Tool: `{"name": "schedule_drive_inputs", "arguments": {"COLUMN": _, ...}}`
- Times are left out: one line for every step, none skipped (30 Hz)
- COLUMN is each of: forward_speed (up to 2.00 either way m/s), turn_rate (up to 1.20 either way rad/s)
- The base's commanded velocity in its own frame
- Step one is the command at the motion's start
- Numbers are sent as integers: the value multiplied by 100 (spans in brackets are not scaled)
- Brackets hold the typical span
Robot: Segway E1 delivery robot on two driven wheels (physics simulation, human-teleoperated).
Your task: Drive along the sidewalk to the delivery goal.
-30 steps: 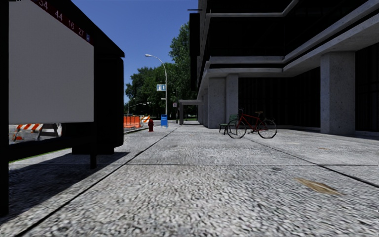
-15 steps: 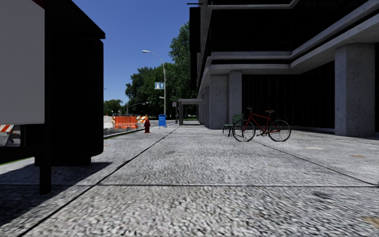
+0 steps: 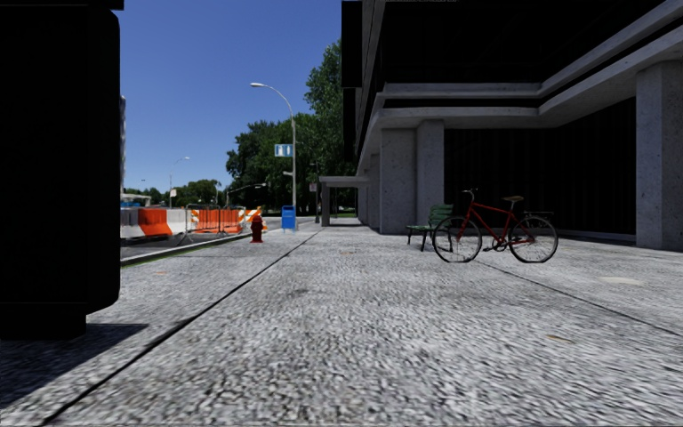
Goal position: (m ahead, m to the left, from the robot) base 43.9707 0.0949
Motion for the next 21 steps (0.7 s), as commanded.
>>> {"name": "schedule_drive_inputs", "arguments": {"forward_speed": 200, "turn_rate": 0}}
{"name": "schedule_drive_inputs", "arguments": {"forward_speed": 200, "turn_rate": 0}}
{"name": "schedule_drive_inputs", "arguments": {"forward_speed": 200, "turn_rate": 0}}
{"name": "schedule_drive_inputs", "arguments": {"forward_speed": 200, "turn_rate": 0}}
{"name": "schedule_drive_inputs", "arguments": {"forward_speed": 200, "turn_rate": 0}}
{"name": "schedule_drive_inputs", "arguments": {"forward_speed": 200, "turn_rate": 0}}
{"name": "schedule_drive_inputs", "arguments": {"forward_speed": 200, "turn_rate": 0}}
{"name": "schedule_drive_inputs", "arguments": {"forward_speed": 200, "turn_rate": 0}}
{"name": "schedule_drive_inputs", "arguments": {"forward_speed": 200, "turn_rate": 0}}
{"name": "schedule_drive_inputs", "arguments": {"forward_speed": 200, "turn_rate": 0}}
{"name": "schedule_drive_inputs", "arguments": {"forward_speed": 200, "turn_rate": 0}}
{"name": "schedule_drive_inputs", "arguments": {"forward_speed": 200, "turn_rate": 0}}
{"name": "schedule_drive_inputs", "arguments": {"forward_speed": 200, "turn_rate": 0}}
{"name": "schedule_drive_inputs", "arguments": {"forward_speed": 200, "turn_rate": 0}}
{"name": "schedule_drive_inputs", "arguments": {"forward_speed": 200, "turn_rate": 0}}
{"name": "schedule_drive_inputs", "arguments": {"forward_speed": 200, "turn_rate": 0}}
{"name": "schedule_drive_inputs", "arguments": {"forward_speed": 200, "turn_rate": 0}}
{"name": "schedule_drive_inputs", "arguments": {"forward_speed": 200, "turn_rate": 0}}
{"name": "schedule_drive_inputs", "arguments": {"forward_speed": 200, "turn_rate": 0}}
{"name": "schedule_drive_inputs", "arguments": {"forward_speed": 200, "turn_rate": 0}}
{"name": "schedule_drive_inputs", "arguments": {"forward_speed": 200, "turn_rate": 0}}
